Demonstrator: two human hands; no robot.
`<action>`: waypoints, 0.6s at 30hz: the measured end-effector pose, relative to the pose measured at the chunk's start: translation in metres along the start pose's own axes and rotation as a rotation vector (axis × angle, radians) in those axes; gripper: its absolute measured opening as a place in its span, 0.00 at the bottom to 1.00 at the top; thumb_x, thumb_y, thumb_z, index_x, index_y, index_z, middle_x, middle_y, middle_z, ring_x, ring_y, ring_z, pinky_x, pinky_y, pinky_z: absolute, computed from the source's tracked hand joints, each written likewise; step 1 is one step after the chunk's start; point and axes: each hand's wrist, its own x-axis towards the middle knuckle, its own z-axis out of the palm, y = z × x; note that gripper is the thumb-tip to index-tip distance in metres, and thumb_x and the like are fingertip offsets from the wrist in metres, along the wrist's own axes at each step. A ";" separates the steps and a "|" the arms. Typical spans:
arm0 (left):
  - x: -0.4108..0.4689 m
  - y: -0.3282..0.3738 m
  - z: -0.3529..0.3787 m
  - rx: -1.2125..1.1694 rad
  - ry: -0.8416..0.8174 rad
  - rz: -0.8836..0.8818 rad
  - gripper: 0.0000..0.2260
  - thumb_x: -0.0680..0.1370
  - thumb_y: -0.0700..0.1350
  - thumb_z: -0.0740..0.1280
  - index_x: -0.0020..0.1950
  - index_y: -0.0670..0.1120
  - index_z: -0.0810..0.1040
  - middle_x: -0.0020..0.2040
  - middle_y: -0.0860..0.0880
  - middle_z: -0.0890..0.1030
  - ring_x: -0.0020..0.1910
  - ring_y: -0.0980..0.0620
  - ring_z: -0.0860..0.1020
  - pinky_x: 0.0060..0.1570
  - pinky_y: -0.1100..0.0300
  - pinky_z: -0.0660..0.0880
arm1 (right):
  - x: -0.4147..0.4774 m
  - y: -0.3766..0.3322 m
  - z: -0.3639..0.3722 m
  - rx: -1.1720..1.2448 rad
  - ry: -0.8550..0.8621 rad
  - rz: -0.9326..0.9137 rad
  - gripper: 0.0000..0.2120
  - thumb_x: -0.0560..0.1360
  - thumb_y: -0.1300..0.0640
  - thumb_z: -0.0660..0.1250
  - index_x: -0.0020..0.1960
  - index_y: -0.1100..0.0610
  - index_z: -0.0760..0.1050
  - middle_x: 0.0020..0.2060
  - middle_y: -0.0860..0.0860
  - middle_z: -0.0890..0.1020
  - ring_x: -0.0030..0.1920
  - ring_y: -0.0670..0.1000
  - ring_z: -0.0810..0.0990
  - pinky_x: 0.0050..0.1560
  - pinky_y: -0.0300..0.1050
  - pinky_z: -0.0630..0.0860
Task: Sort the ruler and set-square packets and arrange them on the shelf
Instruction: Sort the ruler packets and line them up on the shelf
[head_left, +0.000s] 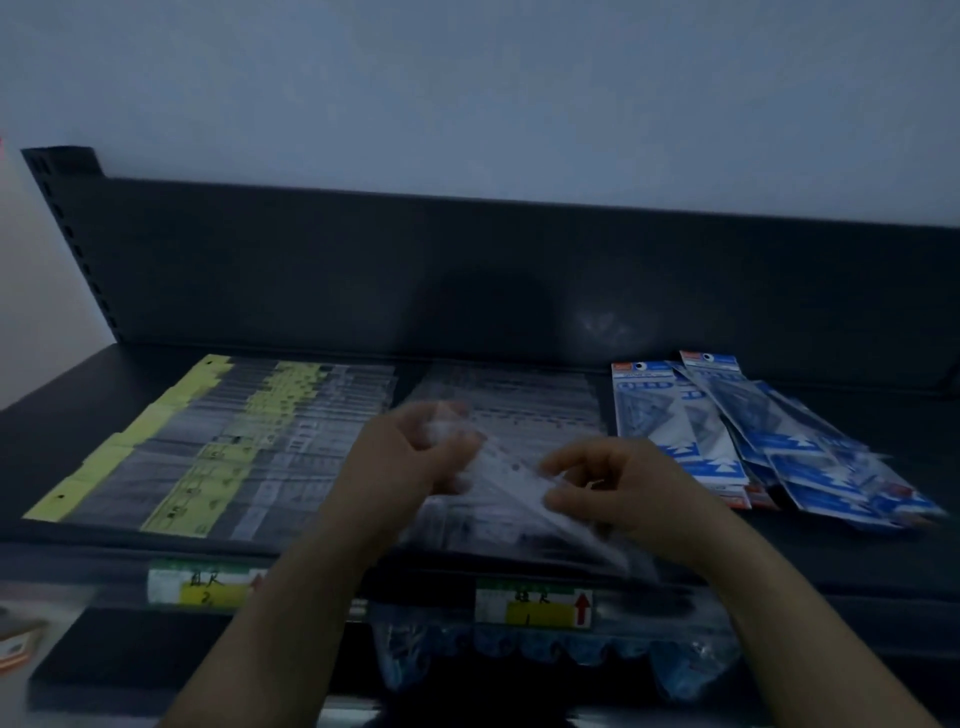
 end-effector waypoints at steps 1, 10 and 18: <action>-0.004 -0.004 -0.003 0.073 -0.019 -0.023 0.10 0.73 0.40 0.73 0.53 0.47 0.81 0.46 0.45 0.84 0.39 0.51 0.84 0.35 0.61 0.80 | -0.001 0.002 0.000 -0.051 -0.035 0.005 0.08 0.72 0.58 0.73 0.48 0.47 0.80 0.34 0.46 0.78 0.32 0.44 0.75 0.37 0.39 0.75; -0.011 -0.023 -0.011 0.266 -0.031 -0.121 0.10 0.73 0.38 0.74 0.52 0.42 0.78 0.47 0.43 0.82 0.38 0.50 0.83 0.34 0.63 0.80 | 0.009 0.016 -0.002 -0.244 -0.150 -0.003 0.13 0.75 0.58 0.70 0.59 0.51 0.79 0.28 0.38 0.76 0.29 0.37 0.74 0.31 0.29 0.69; -0.004 -0.022 -0.012 0.433 0.052 0.023 0.05 0.75 0.49 0.71 0.49 0.54 0.79 0.46 0.56 0.81 0.41 0.58 0.80 0.36 0.69 0.74 | 0.024 0.024 -0.004 -0.363 -0.156 -0.015 0.14 0.74 0.55 0.71 0.57 0.42 0.79 0.53 0.47 0.81 0.50 0.40 0.79 0.46 0.30 0.74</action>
